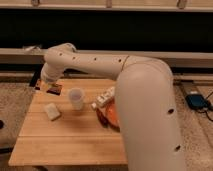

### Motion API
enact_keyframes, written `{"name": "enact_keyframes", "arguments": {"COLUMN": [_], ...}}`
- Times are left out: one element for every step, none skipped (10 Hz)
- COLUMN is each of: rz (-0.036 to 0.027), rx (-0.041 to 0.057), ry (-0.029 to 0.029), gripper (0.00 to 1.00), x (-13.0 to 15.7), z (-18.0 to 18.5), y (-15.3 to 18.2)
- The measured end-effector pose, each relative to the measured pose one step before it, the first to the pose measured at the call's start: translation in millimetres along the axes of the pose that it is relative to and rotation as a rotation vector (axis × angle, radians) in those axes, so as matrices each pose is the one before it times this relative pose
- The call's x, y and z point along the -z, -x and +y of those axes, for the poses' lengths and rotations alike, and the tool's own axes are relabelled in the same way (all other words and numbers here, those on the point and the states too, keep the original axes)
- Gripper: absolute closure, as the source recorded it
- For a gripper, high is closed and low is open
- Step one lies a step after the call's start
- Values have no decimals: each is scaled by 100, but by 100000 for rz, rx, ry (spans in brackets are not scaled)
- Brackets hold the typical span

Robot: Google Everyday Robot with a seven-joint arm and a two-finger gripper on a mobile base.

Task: Place the eraser in the ceramic cup

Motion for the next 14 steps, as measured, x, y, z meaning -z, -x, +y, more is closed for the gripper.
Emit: {"name": "enact_keyframes", "arguments": {"rz": [-1880, -1565, -1111, -525, -399, -99, -244, -194, -236, -26, -155, -129, -134, 111], "rx": [-3454, -4021, -3420, -2109, -2494, -1917, -1597, -657, -1010, -1235, -784, -791, -336, -211], "ry": [-1848, -1438, -1026, -679, -740, -1156, -1341, -465, -492, -712, -364, -92, 134, 15], "gripper": [100, 100, 100, 100, 100, 100, 95, 86, 73, 63, 56, 45, 34, 25], "x": [78, -64, -33, 50, 31, 421, 464, 160, 331, 402, 211, 76, -65, -37], "z": [-1259, -934, -618, -96, 205, -94, -167, 147, 251, -24, 2, 145, 168, 33], "y": [-1684, -2000, -1667, -857, -893, -1068, -641, -152, -238, -492, -247, -186, 53, -61]}}
